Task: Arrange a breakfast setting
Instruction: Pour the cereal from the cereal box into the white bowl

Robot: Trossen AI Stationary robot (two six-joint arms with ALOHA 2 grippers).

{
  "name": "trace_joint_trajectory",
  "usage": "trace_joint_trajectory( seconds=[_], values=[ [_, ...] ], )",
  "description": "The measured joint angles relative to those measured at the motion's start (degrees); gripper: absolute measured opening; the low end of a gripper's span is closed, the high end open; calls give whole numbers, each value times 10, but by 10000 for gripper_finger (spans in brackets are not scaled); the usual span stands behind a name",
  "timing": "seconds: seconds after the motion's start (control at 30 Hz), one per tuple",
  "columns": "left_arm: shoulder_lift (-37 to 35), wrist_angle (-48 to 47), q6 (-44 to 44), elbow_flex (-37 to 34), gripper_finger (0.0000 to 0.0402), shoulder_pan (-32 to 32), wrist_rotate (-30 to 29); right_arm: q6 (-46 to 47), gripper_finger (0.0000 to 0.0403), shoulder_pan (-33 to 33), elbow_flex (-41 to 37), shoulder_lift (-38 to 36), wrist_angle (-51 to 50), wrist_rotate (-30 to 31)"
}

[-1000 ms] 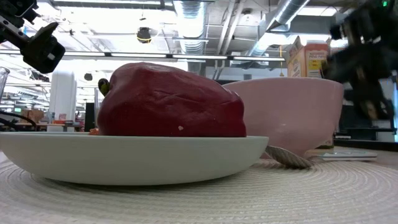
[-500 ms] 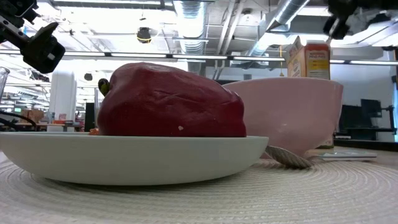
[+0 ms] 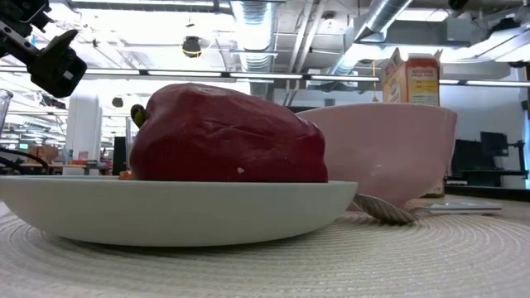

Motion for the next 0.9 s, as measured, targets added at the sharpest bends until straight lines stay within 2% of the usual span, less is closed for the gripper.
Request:
trace_joint_trajectory(
  seconds=[0.37,0.57,0.7,0.9],
  values=[
    [0,0,0,0,340,0,0,10,171,-1,64,0,-1,-13],
    [0,0,0,0,340,0,0,115,171,-1,64,11,-11,6],
    [0,0,0,0,340,0,0,231,171,-1,64,28,-79,39],
    [0,0,0,0,340,0,0,319,171,0,64,45,-286,54]
  ],
)
